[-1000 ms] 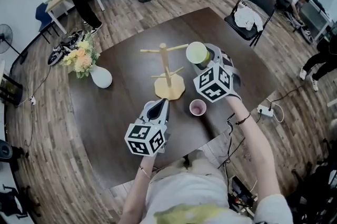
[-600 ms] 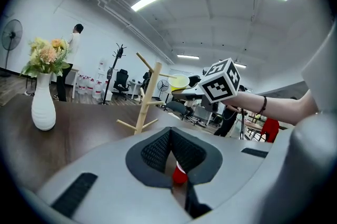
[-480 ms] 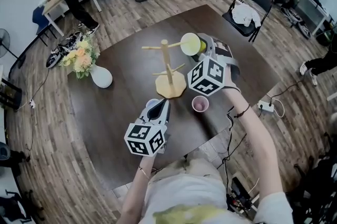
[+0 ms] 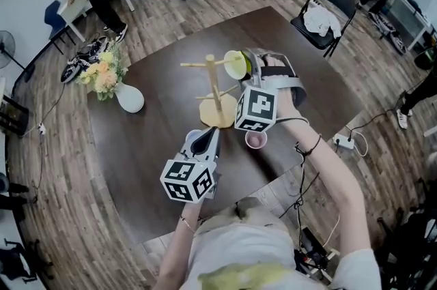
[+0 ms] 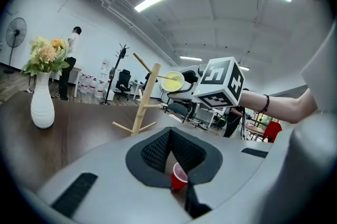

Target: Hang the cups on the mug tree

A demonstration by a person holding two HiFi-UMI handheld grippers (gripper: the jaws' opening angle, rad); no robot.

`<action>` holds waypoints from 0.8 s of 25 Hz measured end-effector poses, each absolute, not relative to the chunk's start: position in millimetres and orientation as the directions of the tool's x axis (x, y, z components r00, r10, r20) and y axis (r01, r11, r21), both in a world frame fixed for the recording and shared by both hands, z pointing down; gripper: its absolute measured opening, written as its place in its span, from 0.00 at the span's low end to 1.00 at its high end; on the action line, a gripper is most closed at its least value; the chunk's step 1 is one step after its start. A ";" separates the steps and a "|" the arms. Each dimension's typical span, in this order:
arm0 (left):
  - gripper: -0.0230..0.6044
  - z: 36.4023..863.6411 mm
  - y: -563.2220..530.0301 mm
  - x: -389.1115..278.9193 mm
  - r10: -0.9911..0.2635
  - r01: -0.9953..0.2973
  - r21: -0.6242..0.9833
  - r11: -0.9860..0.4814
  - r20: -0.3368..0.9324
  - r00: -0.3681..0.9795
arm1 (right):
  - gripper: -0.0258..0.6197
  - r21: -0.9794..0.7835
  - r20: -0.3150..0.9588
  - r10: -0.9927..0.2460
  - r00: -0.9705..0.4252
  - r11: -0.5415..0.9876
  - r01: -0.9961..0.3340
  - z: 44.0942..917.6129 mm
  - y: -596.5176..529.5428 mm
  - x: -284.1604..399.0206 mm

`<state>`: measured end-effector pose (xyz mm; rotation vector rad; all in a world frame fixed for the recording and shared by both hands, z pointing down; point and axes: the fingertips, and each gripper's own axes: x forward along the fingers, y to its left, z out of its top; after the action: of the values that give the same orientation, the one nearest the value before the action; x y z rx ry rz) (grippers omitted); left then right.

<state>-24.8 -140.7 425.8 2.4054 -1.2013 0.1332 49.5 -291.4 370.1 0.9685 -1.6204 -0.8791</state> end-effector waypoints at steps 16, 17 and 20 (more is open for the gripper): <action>0.06 427.6 -144.8 -21.7 -0.744 -0.788 0.355 -0.502 0.288 0.603 | 0.49 0.949 0.316 -0.937 -0.149 0.315 0.027 368.5 -291.4 30.8; 0.06 427.9 -144.9 -21.8 -0.744 -0.789 0.356 -0.501 0.288 0.603 | 0.49 0.946 0.322 -0.934 -0.152 0.323 0.022 369.5 -290.5 29.0; 0.06 428.2 -144.8 -22.1 -0.745 -0.790 0.359 -0.497 0.289 0.601 | 0.49 0.961 0.278 -0.949 -0.147 0.272 0.055 362.4 -292.2 26.4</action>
<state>-22.1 -144.8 428.2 2.3739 -1.2209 0.1314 26.4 -292.2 362.4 0.8982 -1.4140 -1.1227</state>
